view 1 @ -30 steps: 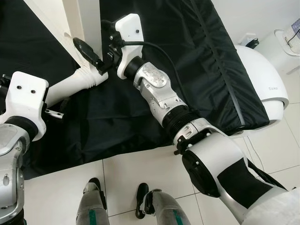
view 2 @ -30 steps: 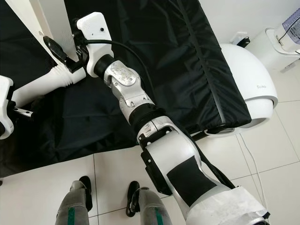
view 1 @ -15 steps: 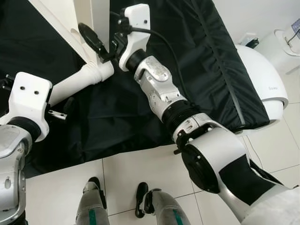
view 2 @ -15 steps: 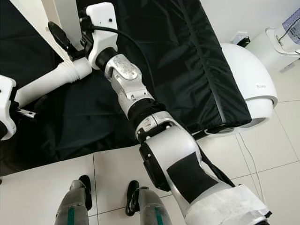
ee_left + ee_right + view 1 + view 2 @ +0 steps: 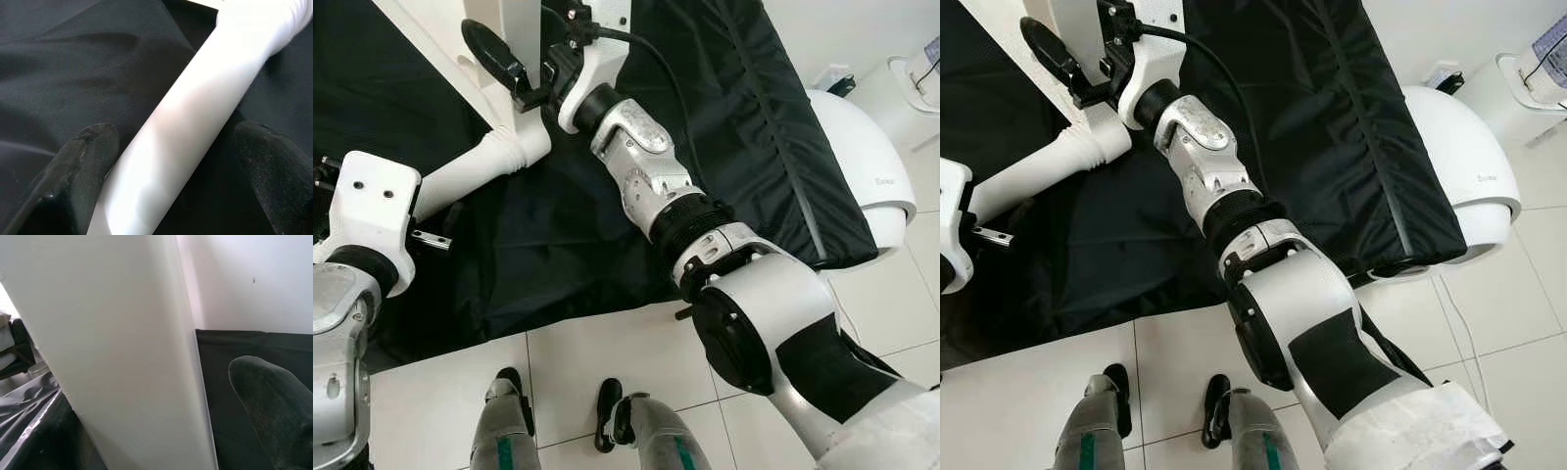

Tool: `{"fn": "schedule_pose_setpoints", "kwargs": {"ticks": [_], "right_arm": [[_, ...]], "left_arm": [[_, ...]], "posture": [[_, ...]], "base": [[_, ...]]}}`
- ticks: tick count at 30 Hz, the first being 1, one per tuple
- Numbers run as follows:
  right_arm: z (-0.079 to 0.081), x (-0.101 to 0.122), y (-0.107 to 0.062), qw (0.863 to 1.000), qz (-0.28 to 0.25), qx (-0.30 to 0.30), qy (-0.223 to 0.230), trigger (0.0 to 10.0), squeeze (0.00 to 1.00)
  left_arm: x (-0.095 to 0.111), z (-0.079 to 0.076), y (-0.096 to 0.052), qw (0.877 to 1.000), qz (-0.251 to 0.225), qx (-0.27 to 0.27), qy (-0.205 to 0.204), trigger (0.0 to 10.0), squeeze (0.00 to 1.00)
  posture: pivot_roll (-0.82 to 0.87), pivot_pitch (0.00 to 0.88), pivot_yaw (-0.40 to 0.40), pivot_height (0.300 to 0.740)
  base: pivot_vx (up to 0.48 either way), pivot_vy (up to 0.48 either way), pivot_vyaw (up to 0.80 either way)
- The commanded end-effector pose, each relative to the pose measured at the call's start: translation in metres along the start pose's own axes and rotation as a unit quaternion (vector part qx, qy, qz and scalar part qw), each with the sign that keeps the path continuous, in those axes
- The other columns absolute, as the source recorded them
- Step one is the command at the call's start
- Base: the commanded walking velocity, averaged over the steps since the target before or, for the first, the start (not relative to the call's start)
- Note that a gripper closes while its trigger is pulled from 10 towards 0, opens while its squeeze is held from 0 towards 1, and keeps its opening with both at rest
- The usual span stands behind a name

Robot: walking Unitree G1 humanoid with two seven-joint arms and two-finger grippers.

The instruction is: Building children table

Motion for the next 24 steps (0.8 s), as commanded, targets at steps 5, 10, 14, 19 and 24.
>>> {"fn": "schedule_pose_setpoints", "kwargs": {"ticks": [5,10,14,19,24], "right_arm": [[0.125,0.005,0.036,0.988,-0.014,0.134,0.078,2.6,0.00],[0.118,0.001,0.034,0.989,-0.006,0.130,0.068,0.0,0.00],[0.111,0.001,0.032,0.990,-0.009,0.128,0.061,0.0,0.00],[0.096,-0.001,0.026,0.992,-0.013,0.120,0.046,0.0,0.00],[0.073,-0.004,0.013,0.994,-0.022,0.107,0.017,10.0,0.00]], "left_arm": [[-0.016,-0.005,-0.001,0.999,0.032,0.003,-0.007,10.0,0.00],[-0.017,-0.007,-0.002,0.999,0.033,0.002,-0.007,10.0,0.00],[-0.017,-0.008,0.000,0.999,0.033,0.001,-0.009,10.0,0.00],[-0.016,-0.010,0.003,0.999,0.031,-0.002,-0.009,10.0,0.00],[-0.015,-0.011,0.007,1.000,0.029,-0.007,-0.009,10.0,0.00]], "posture": [[0.27,0.362,-0.275,0.740],[0.26,0.357,-0.279,0.740],[0.25,0.359,-0.276,0.740],[0.24,0.363,-0.268,0.740],[0.20,0.360,-0.249,0.740]], "base": [[0.000,0.000,0.00],[0.000,0.000,0.00],[0.000,0.000,0.00],[0.000,0.000,0.00],[0.000,0.000,0.00]]}}
Point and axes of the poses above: a point about 5 cm out from each wrist's last joint towards the gripper, its own y axis pointing out of the wrist towards the gripper, its own x axis along the axis of the wrist's last joint, z = x × y, the point moved 6 cm from there along y, pointing out of the wrist towards the gripper, and after that the axes turned 11 degrees about -y, right-handed, at the moved point
